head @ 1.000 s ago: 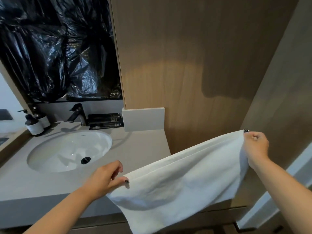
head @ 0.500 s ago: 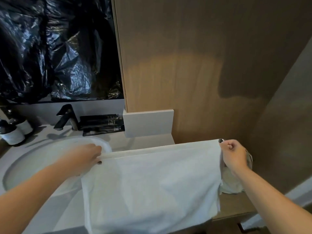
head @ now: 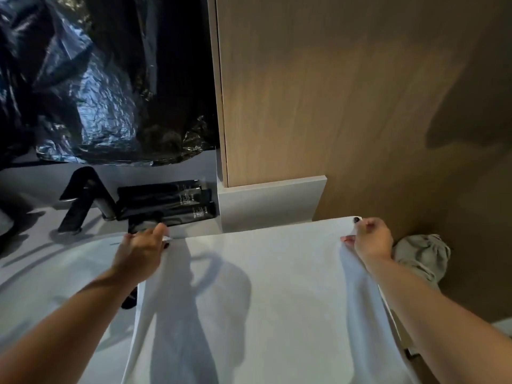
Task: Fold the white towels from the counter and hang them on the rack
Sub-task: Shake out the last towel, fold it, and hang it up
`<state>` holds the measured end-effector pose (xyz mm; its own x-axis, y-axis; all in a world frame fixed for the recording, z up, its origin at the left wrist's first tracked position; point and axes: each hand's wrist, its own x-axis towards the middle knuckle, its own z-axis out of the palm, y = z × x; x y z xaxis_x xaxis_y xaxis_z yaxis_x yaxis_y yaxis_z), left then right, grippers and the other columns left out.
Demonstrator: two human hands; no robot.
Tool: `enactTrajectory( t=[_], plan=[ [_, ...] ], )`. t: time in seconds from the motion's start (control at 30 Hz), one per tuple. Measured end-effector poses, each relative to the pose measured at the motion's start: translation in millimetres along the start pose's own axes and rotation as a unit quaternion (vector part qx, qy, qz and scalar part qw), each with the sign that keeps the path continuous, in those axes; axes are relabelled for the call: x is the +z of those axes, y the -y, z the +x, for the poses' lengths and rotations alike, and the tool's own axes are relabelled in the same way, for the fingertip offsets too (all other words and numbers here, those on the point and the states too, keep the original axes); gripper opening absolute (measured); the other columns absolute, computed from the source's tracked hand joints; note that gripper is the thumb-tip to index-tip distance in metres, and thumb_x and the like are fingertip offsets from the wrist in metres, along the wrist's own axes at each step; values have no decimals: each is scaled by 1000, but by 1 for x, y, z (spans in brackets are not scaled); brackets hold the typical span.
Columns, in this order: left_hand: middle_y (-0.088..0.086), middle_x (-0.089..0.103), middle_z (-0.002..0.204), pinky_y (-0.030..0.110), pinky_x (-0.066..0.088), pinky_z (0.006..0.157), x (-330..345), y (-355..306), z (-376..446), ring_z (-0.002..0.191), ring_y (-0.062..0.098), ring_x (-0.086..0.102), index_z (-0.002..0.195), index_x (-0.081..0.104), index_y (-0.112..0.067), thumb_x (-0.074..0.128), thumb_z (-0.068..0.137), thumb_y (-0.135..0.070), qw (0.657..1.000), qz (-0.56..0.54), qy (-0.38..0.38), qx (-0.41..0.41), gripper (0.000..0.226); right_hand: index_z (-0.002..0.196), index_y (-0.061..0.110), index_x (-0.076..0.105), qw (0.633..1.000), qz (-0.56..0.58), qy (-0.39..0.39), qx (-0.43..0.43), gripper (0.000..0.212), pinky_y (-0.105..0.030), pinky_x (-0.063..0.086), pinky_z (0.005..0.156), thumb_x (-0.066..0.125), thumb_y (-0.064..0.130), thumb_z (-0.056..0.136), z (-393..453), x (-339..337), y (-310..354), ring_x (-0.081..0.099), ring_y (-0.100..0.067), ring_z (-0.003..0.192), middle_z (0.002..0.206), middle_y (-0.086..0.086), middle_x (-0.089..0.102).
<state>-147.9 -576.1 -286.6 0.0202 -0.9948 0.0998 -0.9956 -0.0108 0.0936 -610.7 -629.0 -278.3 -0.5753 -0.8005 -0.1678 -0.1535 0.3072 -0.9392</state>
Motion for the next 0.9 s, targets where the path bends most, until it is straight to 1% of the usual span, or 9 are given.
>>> enactTrajectory(
  t=[0.1, 0.2, 0.27, 0.33, 0.43, 0.53, 0.63, 0.77, 0.9],
  plan=[
    [18, 62, 120, 47, 44, 89, 21, -31, -3, 109, 38, 59, 117, 60, -8, 67, 79, -3, 998, -34, 8, -47, 38, 106, 14, 57, 985, -162, 18, -58, 17, -30, 48, 84, 53, 4, 94, -10, 23, -15, 61, -29, 95, 121, -19, 60],
    [14, 44, 150, 44, 36, 112, 35, -99, -24, 138, 33, 43, 139, 51, -6, 48, 96, -13, 990, -138, -12, 20, 44, 138, 2, 45, 929, -263, 109, -236, 47, -19, 30, 101, 50, -3, 92, -64, 52, -33, 45, -25, 126, 146, -17, 39],
    [16, 42, 151, 46, 36, 113, 56, -137, -39, 141, 32, 39, 143, 47, -2, 34, 96, -23, 984, -153, -12, 91, 52, 144, 8, 43, 855, -315, 210, -355, 49, -27, 25, 114, 39, 10, 96, -105, 75, -45, 36, -21, 140, 154, -9, 37],
    [13, 22, 161, 41, 14, 123, 76, -155, -47, 150, 29, 12, 153, 24, -4, 14, 95, -32, 984, -109, 59, 128, 65, 148, 15, 38, 760, -404, 280, -425, 52, -35, 17, 118, 25, 24, 99, -121, 93, -67, 29, -21, 146, 158, -4, 32],
    [13, 27, 159, 44, 11, 119, 95, -148, -41, 149, 29, 19, 152, 29, -6, 24, 97, -38, 987, -49, 55, 140, 65, 156, 19, 21, 700, -497, 290, -423, 59, -42, 9, 117, 4, 41, 103, -111, 96, -75, 14, -19, 150, 163, 0, 15],
    [13, 29, 159, 41, 7, 117, 98, -125, -29, 148, 27, 23, 153, 28, -5, 28, 96, -46, 992, -29, 58, 109, 70, 157, 24, -3, 705, -529, 286, -377, 68, -42, -6, 120, -1, 55, 97, -80, 76, -77, -14, -12, 150, 163, 8, -13],
    [15, 33, 157, 42, 8, 120, 94, -105, -26, 148, 29, 26, 152, 31, -4, 24, 95, -47, 995, -37, 56, 74, 72, 155, 24, -14, 703, -580, 260, -321, 75, -41, -10, 121, -4, 60, 90, -51, 52, -76, -23, -9, 147, 161, 9, -22],
    [19, 36, 155, 47, 13, 118, 89, -104, -36, 146, 32, 27, 148, 37, 1, 27, 91, -39, 997, -33, 45, 44, 70, 157, 13, -4, 740, -583, 222, -253, 82, -44, -8, 121, -2, 57, 88, -40, 38, -69, -13, -19, 151, 164, -1, -13],
    [18, 29, 158, 47, 12, 116, 89, -142, -78, 147, 28, 16, 149, 33, 3, 29, 95, -33, 992, -68, 32, 105, 65, 152, 4, 27, 720, -502, 267, -397, 60, -50, 16, 116, 24, 32, 99, -124, 65, -77, 19, -31, 149, 161, -12, 20]
  ],
)
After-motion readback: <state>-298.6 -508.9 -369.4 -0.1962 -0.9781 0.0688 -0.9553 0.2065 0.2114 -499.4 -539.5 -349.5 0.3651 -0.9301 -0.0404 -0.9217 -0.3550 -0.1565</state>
